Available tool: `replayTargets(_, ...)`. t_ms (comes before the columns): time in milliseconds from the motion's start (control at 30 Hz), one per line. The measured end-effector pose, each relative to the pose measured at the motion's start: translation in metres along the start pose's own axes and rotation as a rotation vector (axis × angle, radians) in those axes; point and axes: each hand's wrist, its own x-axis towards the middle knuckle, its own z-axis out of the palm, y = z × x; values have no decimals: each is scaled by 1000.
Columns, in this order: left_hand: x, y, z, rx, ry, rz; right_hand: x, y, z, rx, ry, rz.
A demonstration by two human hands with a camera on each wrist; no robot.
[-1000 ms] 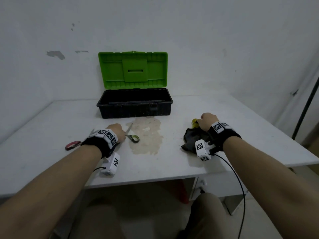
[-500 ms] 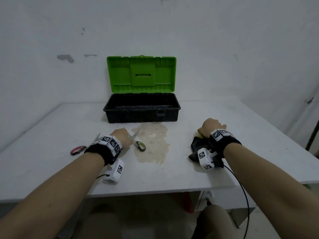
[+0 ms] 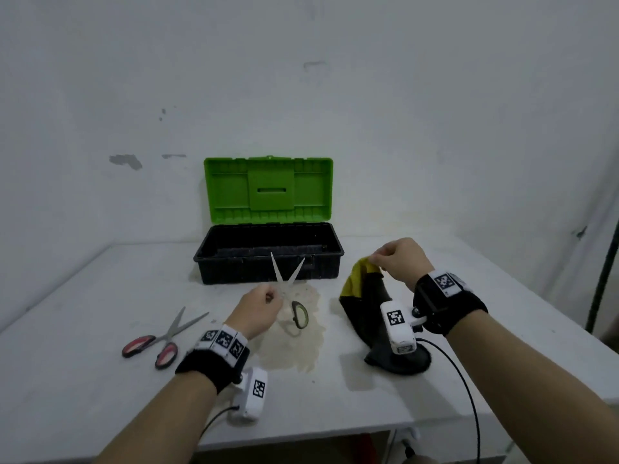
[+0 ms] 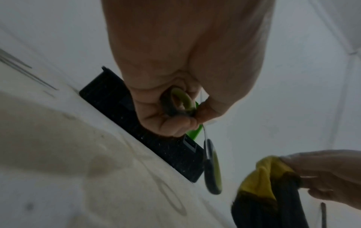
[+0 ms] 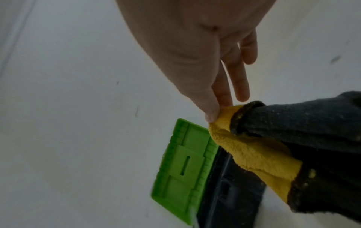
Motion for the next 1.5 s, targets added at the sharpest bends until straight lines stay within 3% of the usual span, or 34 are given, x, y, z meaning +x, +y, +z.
replayTargets(100, -1, 10, 9, -88, 6, -1, -10, -16, -7, 314, 17, -59)
replayTargets(167, -2, 19, 11, -140, 28, 5, -16, -22, -9, 357, 6, -80)
replayTargets(267, -3, 29, 12, -176, 36, 41, -24, -14, -4, 418, -106, -88)
replayTargets(400, -4, 37, 18, -151, -5, 65, -32, 8, 8, 593, -273, 37)
replayTargets(467, -6, 41, 22, -131, -22, 78, -35, 21, 10, 520, -303, 60)
replayTargets(600, -10, 48, 32, -125, -39, 111, -44, 37, 6, 151, -320, -28)
replayTargets(733, -12, 54, 41, -142, -61, 110, -47, 48, 5, -125, -202, -155)
replayTargets(800, -13, 56, 47, -161, -77, 104, -50, 51, 10, -103, -151, -157)
replayTargets(900, -12, 56, 55, -184, -97, 111, -52, 48, 19, 163, -74, -139)
replayTargets(1033, -10, 51, 63, -139, -77, 158, -58, 29, 24, 378, -50, -266)
replayTargets(1133, -9, 49, 68, -133, -87, 184, -64, 20, 33, 306, -24, -346)
replayTargets(1300, -7, 51, 75, -258, -75, 193, -68, 24, 55, 198, 170, -513)
replayTargets(1500, -4, 47, 76, -323, -59, 191, -72, 27, 56, 140, 18, -486)
